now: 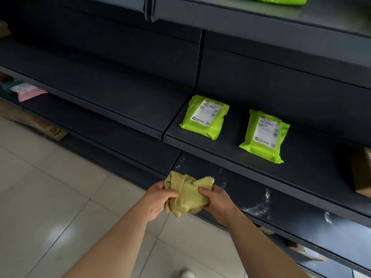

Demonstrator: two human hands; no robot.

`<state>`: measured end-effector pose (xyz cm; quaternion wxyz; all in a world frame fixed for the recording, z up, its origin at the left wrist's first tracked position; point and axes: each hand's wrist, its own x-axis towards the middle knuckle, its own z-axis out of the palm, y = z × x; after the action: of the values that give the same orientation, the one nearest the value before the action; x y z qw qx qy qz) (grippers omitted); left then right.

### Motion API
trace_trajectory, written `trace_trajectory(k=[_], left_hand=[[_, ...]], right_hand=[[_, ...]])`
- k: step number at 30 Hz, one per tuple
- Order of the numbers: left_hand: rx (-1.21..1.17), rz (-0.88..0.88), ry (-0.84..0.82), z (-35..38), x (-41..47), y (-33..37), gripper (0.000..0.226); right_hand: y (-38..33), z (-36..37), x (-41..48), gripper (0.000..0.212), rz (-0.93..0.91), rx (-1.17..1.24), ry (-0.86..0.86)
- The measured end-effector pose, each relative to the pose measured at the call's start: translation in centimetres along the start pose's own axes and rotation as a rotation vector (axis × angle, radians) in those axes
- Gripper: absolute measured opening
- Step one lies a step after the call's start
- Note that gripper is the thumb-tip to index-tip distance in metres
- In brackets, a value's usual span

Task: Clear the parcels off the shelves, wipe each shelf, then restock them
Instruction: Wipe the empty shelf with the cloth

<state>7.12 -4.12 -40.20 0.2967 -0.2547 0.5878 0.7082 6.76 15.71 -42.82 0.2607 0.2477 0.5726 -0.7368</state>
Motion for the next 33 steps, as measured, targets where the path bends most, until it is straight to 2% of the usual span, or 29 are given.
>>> trace_trajectory(k=[5,9,15,17,20,24,26,28,31,33], left_hand=[[0.229,0.078,0.168,-0.5,4.4,-0.9,0.07],[0.369,0.144,0.224,-1.0,8.5,-2.3,0.046],[0.556,0.201,0.15,-2.2,18.6,-5.0,0.018],[0.598,0.218,0.149,-2.8,22.0,-6.0,0.018],[0.528,0.202,0.092,-3.6,27.1,-7.6,0.021],[0.583,0.229,0.045,-3.9,33.0,-9.4,0.022],[0.796,0.348,0.039,-4.4,36.2,-10.3,0.023],[1.004,0.506,0.081,-5.3,38.6,-10.6,0.025],[1.231,0.782,0.276,-7.9,41.1,-10.9,0.028],[1.287,0.858,0.446,-10.1,42.9,-11.2,0.034]], right_hand=[[1.2,-1.2,4.3,0.043,-0.009,-0.007,0.1],[2.6,-2.2,7.6,0.046,-0.024,-0.083,0.199],[5.9,-3.7,15.7,0.048,-0.104,-0.167,0.394],[7.1,-4.4,18.4,0.051,-0.118,-0.224,0.46],[8.3,-5.1,22.9,0.057,-0.162,-0.311,0.533],[9.2,-5.6,28.7,0.038,-0.243,-0.497,0.631],[9.9,-5.5,32.1,0.027,-0.276,-0.665,0.632],[10.4,-5.1,35.0,0.028,-0.249,-0.912,0.598],[10.8,-3.9,37.4,0.032,-0.264,-1.281,0.692],[10.9,-3.1,38.6,0.03,-0.328,-1.317,0.699]])
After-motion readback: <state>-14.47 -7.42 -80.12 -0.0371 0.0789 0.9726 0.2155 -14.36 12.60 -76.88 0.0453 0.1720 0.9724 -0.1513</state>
